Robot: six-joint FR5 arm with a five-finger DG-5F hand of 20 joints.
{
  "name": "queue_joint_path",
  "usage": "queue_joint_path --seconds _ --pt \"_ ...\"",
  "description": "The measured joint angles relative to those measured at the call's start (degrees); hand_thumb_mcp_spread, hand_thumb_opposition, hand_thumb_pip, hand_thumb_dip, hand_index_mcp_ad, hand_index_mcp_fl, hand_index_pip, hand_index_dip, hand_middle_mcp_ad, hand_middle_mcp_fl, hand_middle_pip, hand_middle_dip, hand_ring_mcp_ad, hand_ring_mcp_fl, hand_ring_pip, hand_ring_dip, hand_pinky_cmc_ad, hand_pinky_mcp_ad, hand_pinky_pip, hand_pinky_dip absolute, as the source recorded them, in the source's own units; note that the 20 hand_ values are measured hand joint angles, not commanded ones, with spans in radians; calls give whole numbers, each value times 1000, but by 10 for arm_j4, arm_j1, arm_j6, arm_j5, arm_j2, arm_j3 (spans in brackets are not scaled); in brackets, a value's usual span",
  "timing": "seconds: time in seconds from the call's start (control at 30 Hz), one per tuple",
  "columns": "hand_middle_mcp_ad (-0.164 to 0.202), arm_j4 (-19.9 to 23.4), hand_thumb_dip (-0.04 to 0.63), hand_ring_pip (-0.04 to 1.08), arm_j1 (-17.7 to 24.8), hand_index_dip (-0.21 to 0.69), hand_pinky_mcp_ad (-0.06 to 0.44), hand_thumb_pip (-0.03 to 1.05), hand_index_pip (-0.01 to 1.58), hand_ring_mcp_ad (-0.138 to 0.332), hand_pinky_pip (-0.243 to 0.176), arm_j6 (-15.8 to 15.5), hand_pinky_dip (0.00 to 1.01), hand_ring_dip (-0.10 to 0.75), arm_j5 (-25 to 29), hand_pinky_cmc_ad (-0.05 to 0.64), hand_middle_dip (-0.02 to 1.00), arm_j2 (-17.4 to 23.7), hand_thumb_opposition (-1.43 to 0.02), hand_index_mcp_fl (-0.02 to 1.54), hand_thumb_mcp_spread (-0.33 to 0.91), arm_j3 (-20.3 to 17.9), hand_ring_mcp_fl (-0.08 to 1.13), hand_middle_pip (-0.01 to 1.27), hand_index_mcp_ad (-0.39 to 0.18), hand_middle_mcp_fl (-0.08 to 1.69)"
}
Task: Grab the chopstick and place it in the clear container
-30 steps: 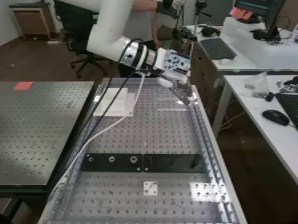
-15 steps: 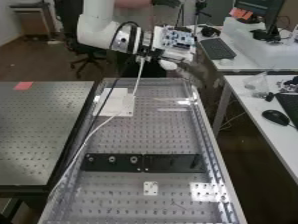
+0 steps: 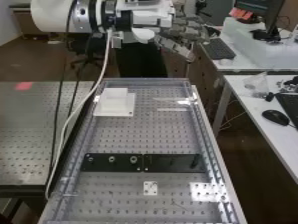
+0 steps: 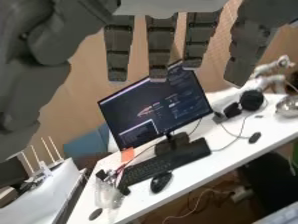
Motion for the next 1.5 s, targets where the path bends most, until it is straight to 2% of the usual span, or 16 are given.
queue_joint_path --seconds 0.13,0.17,0.27,0.3,0.37,0.43,0.53,0.7,0.93,1.0,1.17,1.23,1.27,1.5 --pt "37 -17 26 93 -11 232 396 332 49 133 -120 -70 222 138 -20 515 248 39 -682 192 162 -13 21 120 -187 77" --pt "37 -19 21 87 -12 218 393 332 51 133 -124 -76 223 133 -22 515 236 41 -682 157 161 -14 21 122 -188 75" --pt "37 -32 24 93 -13 204 396 349 56 133 -124 -139 202 126 -26 515 236 48 -688 141 164 -15 23 138 -187 77" --pt "37 -34 21 89 -13 187 393 367 56 133 -124 -151 194 113 -27 515 216 48 -688 141 164 -15 23 138 -187 77" --pt "37 -47 16 86 -13 169 393 393 70 133 -124 -205 176 96 -37 515 211 50 -689 141 164 -15 23 140 -188 77" --pt "37 -63 23 86 -14 164 393 403 70 133 -124 -239 176 96 -44 515 211 50 -691 143 164 -12 23 140 -194 77" --pt "35 -78 16 86 -17 164 396 403 70 129 -129 -258 176 96 -58 515 209 49 -696 143 159 -7 23 140 -201 77" --pt "28 -97 23 87 -29 164 393 447 70 126 -138 -264 162 96 -75 515 202 41 -714 143 155 10 23 138 -197 75" --pt "37 -114 16 89 -35 164 393 449 70 124 -138 -260 162 96 -73 515 202 27 -714 143 145 29 23 140 -188 77" --pt "26 -117 16 89 -36 164 394 449 70 126 -138 -258 162 96 -78 515 202 24 -714 143 145 33 23 140 -201 77" --pt "33 -130 23 89 -39 164 394 449 70 126 -138 -241 162 96 -29 515 202 14 -714 140 145 64 23 140 -188 77" --pt "44 -133 23 89 -40 164 393 449 70 134 -138 -237 162 96 -18 511 201 11 -714 124 145 72 19 140 -188 79" --pt "33 -136 16 89 -39 164 393 449 70 131 -140 -234 162 96 -16 508 202 9 -714 126 145 80 23 140 -199 75" --pt "35 -150 16 89 -35 164 394 445 70 129 -138 -206 162 96 8 524 202 -12 -714 106 147 115 19 140 -190 75"
